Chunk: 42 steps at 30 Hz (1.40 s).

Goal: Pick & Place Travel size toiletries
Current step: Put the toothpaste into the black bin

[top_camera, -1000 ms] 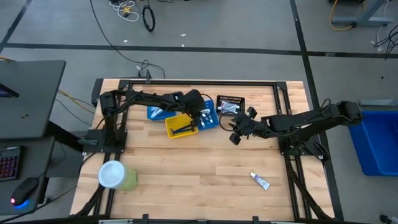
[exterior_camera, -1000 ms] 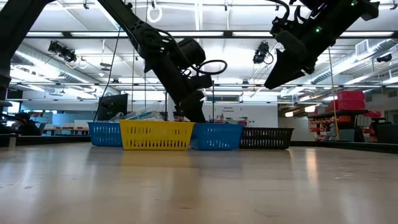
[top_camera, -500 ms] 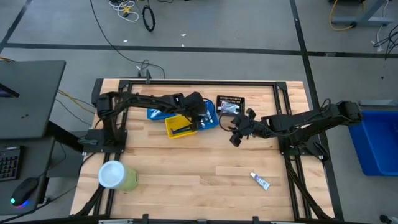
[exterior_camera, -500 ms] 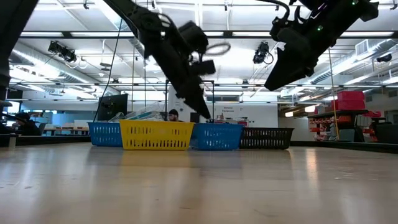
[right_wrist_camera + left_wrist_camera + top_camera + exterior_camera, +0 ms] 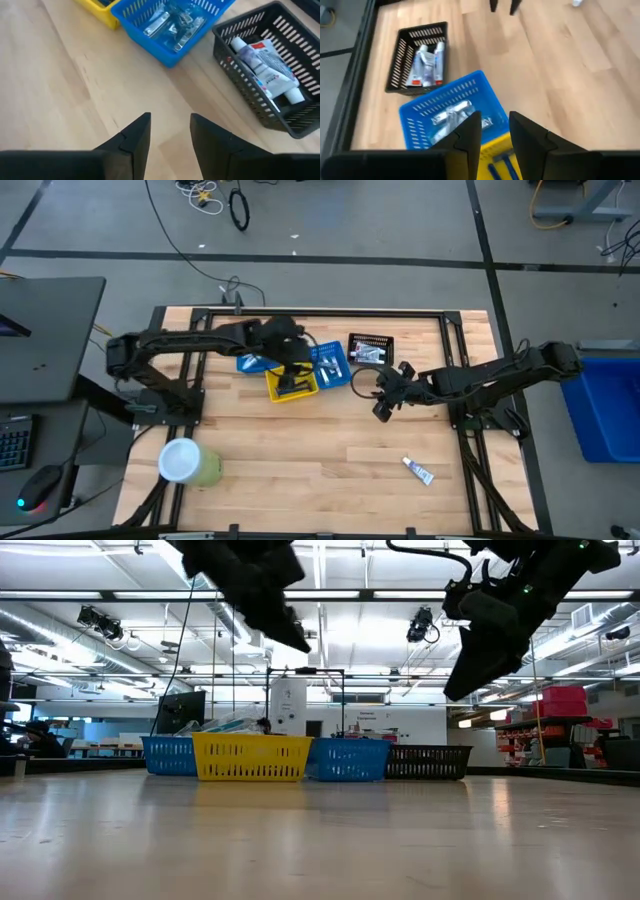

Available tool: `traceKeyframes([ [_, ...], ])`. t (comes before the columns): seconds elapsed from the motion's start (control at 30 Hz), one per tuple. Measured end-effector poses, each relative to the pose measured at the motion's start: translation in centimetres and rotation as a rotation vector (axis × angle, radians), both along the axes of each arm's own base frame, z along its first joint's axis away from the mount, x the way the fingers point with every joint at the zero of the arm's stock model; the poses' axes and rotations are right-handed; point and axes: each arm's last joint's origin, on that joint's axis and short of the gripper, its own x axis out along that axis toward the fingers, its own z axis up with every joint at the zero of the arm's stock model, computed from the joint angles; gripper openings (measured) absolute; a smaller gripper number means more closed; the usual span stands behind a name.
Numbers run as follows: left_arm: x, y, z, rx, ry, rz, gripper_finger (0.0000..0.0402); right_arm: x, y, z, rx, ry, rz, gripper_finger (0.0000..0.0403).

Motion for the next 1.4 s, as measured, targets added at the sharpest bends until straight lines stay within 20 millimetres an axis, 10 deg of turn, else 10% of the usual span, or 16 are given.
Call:
traceKeyframes([
  [0.57,-6.6,-3.2,-7.7,-0.171,-0.286,0.055,0.0107,-0.8,3.0,0.9,0.376,0.149,0.228,0.014],
  [1.07,-6.7,-3.2,-8.0,-0.185,-0.339,0.066,0.0107,-3.7,11.4,-1.4,0.688,0.532,0.012,0.012],
  [1.4,-6.6,-3.2,-8.0,-0.171,-0.349,0.057,0.0107,-3.1,12.7,-4.4,0.63,0.632,-0.047,0.0171],
])
